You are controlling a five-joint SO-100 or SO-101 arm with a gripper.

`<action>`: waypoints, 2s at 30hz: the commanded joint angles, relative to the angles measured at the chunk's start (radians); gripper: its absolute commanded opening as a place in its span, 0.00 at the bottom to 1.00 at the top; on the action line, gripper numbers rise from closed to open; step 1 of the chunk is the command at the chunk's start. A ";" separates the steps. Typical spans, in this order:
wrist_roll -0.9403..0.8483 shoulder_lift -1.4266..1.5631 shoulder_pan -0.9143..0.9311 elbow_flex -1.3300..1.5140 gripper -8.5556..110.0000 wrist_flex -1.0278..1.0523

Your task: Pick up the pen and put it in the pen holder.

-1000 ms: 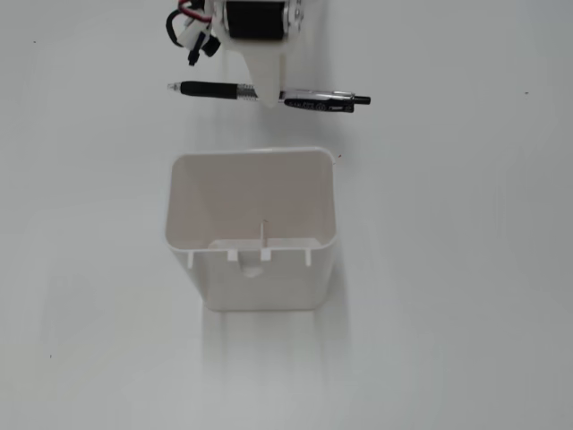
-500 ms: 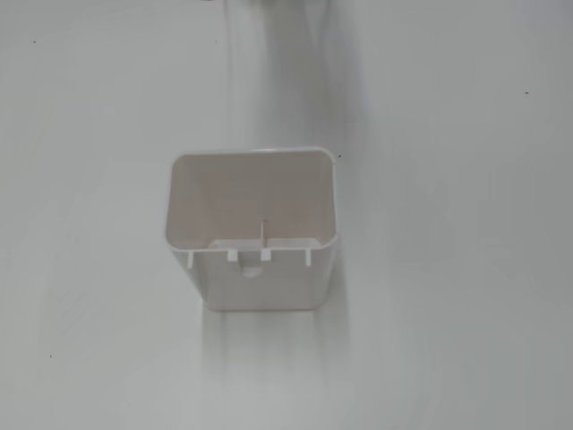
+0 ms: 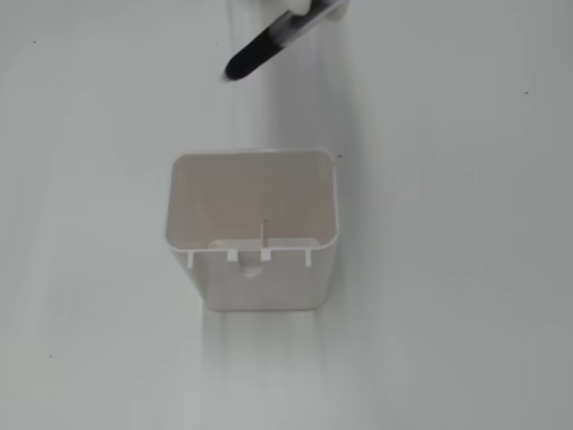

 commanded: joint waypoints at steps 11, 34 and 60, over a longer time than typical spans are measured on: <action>0.069 -0.245 0.044 -0.040 0.07 -0.199; -0.135 -0.238 0.060 -0.037 0.14 -0.179; -0.928 0.522 0.048 0.229 0.14 0.882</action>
